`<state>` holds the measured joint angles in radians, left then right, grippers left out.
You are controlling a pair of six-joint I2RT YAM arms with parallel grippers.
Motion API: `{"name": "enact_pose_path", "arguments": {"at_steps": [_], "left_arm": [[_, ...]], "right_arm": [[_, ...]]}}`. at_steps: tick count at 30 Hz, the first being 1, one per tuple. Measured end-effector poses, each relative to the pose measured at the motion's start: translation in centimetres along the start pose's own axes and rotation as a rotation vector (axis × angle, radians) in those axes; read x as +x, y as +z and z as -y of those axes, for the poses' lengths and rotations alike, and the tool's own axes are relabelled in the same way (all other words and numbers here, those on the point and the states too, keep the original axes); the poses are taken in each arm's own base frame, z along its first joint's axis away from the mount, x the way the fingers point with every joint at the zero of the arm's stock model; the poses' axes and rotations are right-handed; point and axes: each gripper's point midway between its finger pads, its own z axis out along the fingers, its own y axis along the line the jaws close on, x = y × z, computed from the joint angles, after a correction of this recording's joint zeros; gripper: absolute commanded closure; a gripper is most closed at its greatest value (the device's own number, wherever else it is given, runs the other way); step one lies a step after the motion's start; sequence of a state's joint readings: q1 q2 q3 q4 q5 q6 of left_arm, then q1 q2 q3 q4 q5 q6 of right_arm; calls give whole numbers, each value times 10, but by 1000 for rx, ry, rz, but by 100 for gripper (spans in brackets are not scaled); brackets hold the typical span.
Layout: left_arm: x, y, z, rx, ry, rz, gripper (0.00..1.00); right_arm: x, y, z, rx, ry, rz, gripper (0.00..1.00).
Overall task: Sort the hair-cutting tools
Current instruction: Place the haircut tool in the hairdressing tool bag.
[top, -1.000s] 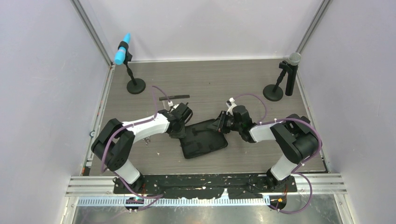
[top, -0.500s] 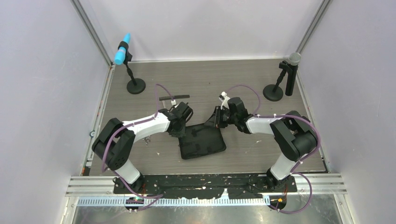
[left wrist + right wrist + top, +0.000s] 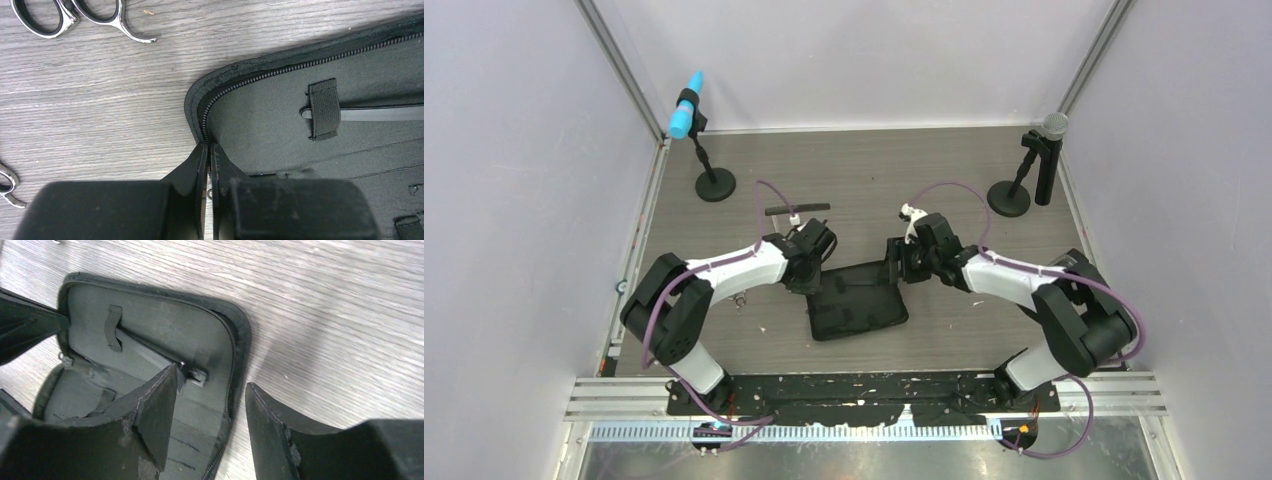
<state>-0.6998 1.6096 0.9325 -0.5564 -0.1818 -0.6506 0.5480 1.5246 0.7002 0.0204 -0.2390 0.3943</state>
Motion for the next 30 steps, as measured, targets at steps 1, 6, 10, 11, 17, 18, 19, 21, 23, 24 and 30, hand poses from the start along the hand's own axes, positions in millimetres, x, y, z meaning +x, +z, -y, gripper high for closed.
{"name": "enact_pose_path", "arguments": {"at_steps": [1, 6, 10, 11, 17, 18, 19, 21, 23, 24, 30], "left_arm": [[0, 0, 0, 0, 0, 0, 95], [0, -1, 0, 4, -5, 5, 95], [0, -1, 0, 8, -6, 7, 95], [0, -1, 0, 9, -7, 7, 95], [2, -2, 1, 22, -8, 0, 95], [3, -2, 2, 24, -7, -2, 95], [3, -2, 2, 25, -7, -3, 95], [3, -2, 2, 28, -8, -3, 95], [4, -2, 2, 29, -8, -4, 96], [4, -3, 3, 31, -8, -4, 95], [4, -3, 4, 37, -8, -6, 96]], "right_arm": [[0, -5, 2, 15, -8, 2, 40], [0, -24, 6, 62, -32, 10, 48], [6, -30, 3, 64, -35, 5, 52], [10, -29, 2, 62, -32, -2, 53], [31, -25, -1, 43, 22, -37, 54], [31, -24, -3, 38, 28, -34, 54], [29, -23, -4, 31, 33, -28, 54], [26, -20, -7, 17, 41, -16, 54], [26, -16, -8, 11, 48, -14, 54], [26, -15, -8, 9, 51, -17, 55], [26, -9, -10, -4, 63, -20, 62]]}}
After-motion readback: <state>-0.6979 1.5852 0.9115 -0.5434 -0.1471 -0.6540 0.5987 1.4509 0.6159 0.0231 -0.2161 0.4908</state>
